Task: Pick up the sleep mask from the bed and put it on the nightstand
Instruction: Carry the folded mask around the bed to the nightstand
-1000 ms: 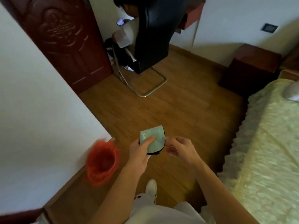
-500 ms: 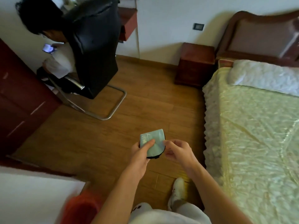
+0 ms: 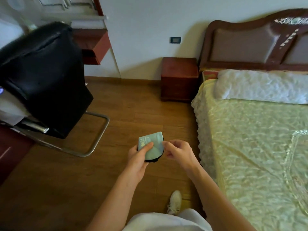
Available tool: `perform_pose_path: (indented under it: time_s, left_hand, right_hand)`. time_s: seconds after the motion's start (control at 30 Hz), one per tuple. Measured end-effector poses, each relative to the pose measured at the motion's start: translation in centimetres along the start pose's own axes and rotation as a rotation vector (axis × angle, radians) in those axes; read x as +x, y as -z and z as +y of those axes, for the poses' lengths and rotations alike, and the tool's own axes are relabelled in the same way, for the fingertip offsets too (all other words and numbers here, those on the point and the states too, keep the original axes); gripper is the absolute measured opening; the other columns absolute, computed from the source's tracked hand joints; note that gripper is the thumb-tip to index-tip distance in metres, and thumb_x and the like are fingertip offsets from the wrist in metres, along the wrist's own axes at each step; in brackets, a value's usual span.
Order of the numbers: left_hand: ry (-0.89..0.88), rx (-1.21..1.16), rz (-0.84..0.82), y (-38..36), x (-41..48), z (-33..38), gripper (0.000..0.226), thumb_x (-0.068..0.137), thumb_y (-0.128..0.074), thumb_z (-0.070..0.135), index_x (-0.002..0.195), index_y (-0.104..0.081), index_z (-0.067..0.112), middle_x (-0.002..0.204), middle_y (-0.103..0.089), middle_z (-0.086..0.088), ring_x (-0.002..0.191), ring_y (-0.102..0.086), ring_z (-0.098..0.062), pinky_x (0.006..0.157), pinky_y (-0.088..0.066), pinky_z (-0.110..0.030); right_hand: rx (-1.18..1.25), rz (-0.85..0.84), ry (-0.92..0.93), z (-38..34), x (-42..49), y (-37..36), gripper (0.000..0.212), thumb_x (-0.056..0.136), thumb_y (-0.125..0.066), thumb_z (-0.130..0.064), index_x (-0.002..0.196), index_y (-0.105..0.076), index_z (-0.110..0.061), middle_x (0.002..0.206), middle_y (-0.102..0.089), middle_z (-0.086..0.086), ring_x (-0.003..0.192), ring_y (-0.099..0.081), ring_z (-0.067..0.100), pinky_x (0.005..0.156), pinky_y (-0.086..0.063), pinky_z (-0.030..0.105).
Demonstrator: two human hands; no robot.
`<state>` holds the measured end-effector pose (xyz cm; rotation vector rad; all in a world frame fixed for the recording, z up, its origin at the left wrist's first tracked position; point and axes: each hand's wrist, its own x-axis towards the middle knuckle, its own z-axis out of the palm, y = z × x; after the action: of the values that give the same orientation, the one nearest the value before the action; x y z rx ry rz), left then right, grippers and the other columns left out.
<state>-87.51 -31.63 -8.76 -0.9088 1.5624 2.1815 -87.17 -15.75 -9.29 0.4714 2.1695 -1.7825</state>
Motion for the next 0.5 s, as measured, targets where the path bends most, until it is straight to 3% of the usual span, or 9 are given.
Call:
perform_pose_path:
  time_s: [0.27, 0.5]
  left_hand:
    - [0.027, 0.031, -0.034, -11.8, 7.1, 4.8, 0.043, 0.082, -0.075, 0.014, 0.122, -0.060, 0.005, 0.113, -0.069, -0.018, 0.103, -0.067, -0.031, 0.074, -0.058, -0.037]
    - [0.056, 0.072, -0.034, -17.4, 13.2, 7.9, 0.040, 0.083, -0.074, 0.013, 0.120, -0.062, 0.005, 0.110, -0.071, -0.017, 0.099, -0.069, -0.030, 0.071, -0.058, -0.037]
  right_hand:
    - [0.061, 0.013, -0.024, -3.3, 10.6, 7.2, 0.042, 0.088, -0.067, -0.045, 0.113, -0.071, -0.012, 0.101, -0.075, 0.001, 0.090, -0.073, 0.012, 0.066, -0.060, 0.019]
    - [0.106, 0.048, -0.068, -5.0, 17.7, 10.6, 0.034, 0.088, -0.069, -0.042, 0.103, -0.075, -0.013, 0.095, -0.077, 0.003, 0.086, -0.073, 0.014, 0.072, -0.063, 0.026]
